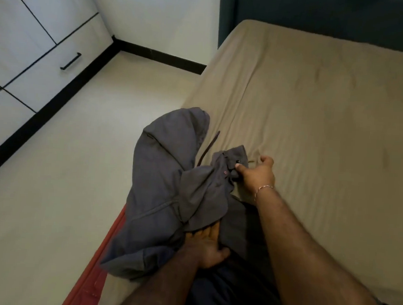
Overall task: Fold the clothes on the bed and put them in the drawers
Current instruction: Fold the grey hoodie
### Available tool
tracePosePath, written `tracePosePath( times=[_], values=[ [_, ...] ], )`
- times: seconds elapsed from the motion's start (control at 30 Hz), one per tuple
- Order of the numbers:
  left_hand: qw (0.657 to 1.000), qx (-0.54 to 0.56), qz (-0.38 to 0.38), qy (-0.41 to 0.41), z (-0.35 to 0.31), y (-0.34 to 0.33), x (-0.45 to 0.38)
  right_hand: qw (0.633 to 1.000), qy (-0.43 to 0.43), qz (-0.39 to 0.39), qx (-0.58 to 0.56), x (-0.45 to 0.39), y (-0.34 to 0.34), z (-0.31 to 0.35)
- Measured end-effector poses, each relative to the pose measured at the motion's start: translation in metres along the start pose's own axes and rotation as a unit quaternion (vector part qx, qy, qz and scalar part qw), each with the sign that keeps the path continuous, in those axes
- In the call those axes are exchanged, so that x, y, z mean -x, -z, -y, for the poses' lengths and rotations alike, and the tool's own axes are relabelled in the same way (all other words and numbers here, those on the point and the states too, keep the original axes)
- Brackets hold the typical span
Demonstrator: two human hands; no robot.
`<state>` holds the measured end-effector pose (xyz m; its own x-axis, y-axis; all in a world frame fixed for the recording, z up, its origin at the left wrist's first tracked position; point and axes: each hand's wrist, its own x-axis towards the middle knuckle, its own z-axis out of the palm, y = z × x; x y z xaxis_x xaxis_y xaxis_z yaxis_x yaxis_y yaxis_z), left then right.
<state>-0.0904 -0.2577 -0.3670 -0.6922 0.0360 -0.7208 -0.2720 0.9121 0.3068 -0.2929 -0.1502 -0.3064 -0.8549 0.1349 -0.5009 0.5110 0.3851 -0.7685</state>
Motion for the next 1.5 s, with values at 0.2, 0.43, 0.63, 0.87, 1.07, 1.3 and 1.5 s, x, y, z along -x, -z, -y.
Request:
tracePosePath(
  times=[0.2,0.43,0.63,0.87,1.07,1.3,1.5],
  values=[
    [1.0,0.015,0.019,0.005,0.006,0.006,-0.003,0.983,0.01,0.059,-0.173,0.042,0.023,0.002],
    [1.0,-0.009,0.003,-0.013,0.0,0.022,0.015,0.963,0.074,-0.034,-0.258,0.16,0.14,-0.049],
    [0.974,0.001,-0.204,-0.094,-0.017,0.024,0.072,0.956,0.079,-0.089,-0.268,0.243,0.189,-0.094],
    [0.914,-0.092,-0.345,-0.194,-0.06,0.003,0.136,0.917,0.067,-0.169,-0.354,0.274,0.245,-0.151],
    [0.929,-0.152,-0.304,-0.147,-0.078,-0.035,0.167,0.958,-0.088,-0.214,0.172,0.26,0.298,-0.224],
    [0.882,-0.056,-0.304,-0.356,-0.14,-0.032,0.168,0.951,-0.159,-0.193,0.184,0.251,0.293,-0.245],
    [0.895,-0.104,-0.212,-0.379,-0.204,-0.056,0.141,0.962,-0.175,-0.124,0.169,0.238,0.306,-0.239]
  ],
)
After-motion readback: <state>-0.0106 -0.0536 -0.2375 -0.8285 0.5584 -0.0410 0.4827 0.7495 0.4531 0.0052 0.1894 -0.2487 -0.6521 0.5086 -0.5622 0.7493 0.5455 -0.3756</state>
